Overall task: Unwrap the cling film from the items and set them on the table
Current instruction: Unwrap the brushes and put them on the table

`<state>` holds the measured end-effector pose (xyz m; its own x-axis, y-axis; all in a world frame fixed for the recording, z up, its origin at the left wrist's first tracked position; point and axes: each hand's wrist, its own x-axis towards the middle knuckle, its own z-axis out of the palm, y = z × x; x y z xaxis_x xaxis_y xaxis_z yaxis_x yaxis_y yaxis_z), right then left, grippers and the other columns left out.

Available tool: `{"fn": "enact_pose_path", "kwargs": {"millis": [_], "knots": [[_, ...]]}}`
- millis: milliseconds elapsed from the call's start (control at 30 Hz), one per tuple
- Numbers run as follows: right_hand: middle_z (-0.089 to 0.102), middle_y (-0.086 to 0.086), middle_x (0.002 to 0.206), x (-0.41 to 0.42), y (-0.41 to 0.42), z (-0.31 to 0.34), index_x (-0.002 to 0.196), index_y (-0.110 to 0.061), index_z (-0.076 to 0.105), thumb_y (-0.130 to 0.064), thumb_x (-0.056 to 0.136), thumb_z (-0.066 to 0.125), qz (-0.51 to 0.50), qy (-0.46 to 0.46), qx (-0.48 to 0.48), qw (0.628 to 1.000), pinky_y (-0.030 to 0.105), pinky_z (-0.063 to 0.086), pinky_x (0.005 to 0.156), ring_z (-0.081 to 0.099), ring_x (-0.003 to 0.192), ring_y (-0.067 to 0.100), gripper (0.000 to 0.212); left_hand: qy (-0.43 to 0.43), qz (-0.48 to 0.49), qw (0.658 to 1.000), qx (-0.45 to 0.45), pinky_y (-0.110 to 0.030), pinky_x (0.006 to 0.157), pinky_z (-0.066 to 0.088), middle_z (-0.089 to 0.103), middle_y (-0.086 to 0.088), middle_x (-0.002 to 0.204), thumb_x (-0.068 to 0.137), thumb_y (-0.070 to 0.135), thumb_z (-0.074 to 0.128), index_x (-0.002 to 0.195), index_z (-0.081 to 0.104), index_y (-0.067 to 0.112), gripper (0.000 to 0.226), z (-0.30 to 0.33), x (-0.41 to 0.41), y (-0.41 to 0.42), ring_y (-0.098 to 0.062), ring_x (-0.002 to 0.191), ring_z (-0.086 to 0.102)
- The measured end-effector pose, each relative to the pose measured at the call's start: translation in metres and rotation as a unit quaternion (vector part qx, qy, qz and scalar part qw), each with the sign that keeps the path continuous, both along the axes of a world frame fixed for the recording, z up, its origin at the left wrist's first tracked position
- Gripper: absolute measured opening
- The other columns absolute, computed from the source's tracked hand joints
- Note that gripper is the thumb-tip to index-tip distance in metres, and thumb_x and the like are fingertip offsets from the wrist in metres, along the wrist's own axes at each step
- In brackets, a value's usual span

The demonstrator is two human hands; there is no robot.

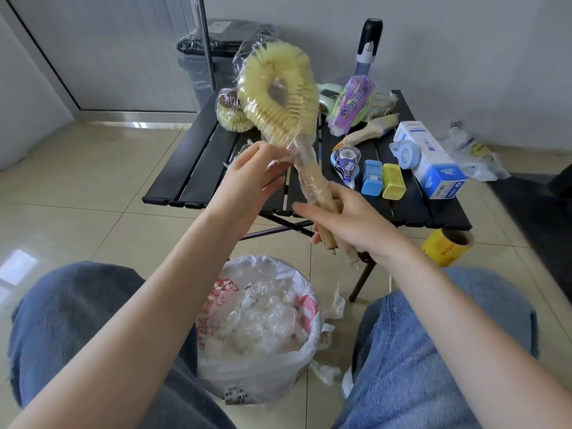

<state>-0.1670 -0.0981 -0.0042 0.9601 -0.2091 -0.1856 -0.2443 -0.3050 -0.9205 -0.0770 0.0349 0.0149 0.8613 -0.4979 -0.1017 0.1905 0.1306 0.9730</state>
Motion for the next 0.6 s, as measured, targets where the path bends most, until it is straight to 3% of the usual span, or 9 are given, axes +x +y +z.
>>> {"fn": "enact_pose_path", "kwargs": {"millis": [67,133,200,267,367,433,600], "knots": [[0.052,0.001,0.076,0.0,0.002,0.002,0.102,-0.026,0.057,-0.051,0.078,0.063,0.018,-0.002,0.134,0.991,0.03,0.056,0.058,0.062,0.054,0.017,0.035,-0.007,-0.021,1.0,0.005,-0.032,0.099,0.043,0.066,-0.002,0.098,0.091,0.013,0.051,0.091,0.06,0.013,0.009,0.001,-0.001,0.001,-0.013,0.095,0.062],[0.049,0.001,0.074,0.001,0.004,0.003,0.103,-0.022,0.058,-0.048,0.082,0.059,0.002,-0.04,0.196,0.98,0.026,0.046,0.046,0.053,0.046,0.015,0.033,0.003,-0.051,0.999,-0.001,-0.032,0.097,0.042,0.065,-0.002,0.098,0.093,0.015,0.05,0.089,0.06,0.015,0.01,0.001,-0.003,0.0,-0.012,0.095,0.062],[0.046,-0.001,0.065,0.002,0.003,0.003,0.086,-0.02,0.055,-0.038,0.093,0.056,-0.03,-0.081,0.19,0.978,0.022,0.033,0.041,0.04,0.04,0.011,0.02,0.025,-0.042,0.999,-0.02,-0.028,0.088,0.043,0.069,0.003,0.096,0.096,0.021,0.049,0.09,0.061,0.017,0.014,0.002,-0.004,0.0,-0.008,0.092,0.064],[0.042,-0.002,0.06,0.002,0.001,-0.001,0.076,-0.02,0.05,-0.034,0.095,0.056,-0.066,-0.097,0.168,0.979,0.02,0.029,0.039,0.033,0.039,0.011,0.024,0.04,0.015,0.998,-0.044,-0.024,0.08,0.046,0.07,0.006,0.084,0.096,0.019,0.05,0.08,0.059,0.016,0.019,0.004,-0.001,0.001,-0.005,0.08,0.066],[0.04,-0.001,0.063,0.003,0.0,-0.008,0.08,-0.02,0.052,-0.035,0.093,0.059,-0.096,-0.097,0.145,0.98,0.02,0.029,0.039,0.033,0.04,0.012,0.022,0.034,0.063,0.992,-0.104,-0.02,0.08,0.051,0.069,0.002,0.079,0.095,0.011,0.048,0.057,0.063,0.019,0.041,0.007,-0.001,0.001,-0.007,0.078,0.066],[0.04,0.0,0.063,0.003,0.001,-0.01,0.084,-0.018,0.054,-0.037,0.091,0.061,-0.104,-0.099,0.124,0.982,0.021,0.03,0.039,0.034,0.041,0.013,0.021,0.024,0.076,0.988,-0.129,-0.019,0.081,0.052,0.072,0.002,0.082,0.093,0.007,0.047,0.061,0.063,0.015,0.037,0.008,-0.006,0.0,-0.007,0.085,0.068],[0.038,0.004,0.064,0.005,-0.002,-0.01,0.091,-0.019,0.057,-0.036,0.091,0.063,-0.078,-0.132,0.099,0.983,0.02,0.031,0.038,0.034,0.041,0.013,0.017,0.206,0.064,0.93,-0.298,-0.013,0.063,0.051,0.064,-0.006,0.074,0.09,0.006,0.05,0.072,0.059,0.004,0.021,0.011,-0.009,0.002,-0.009,0.064,0.062]]}}
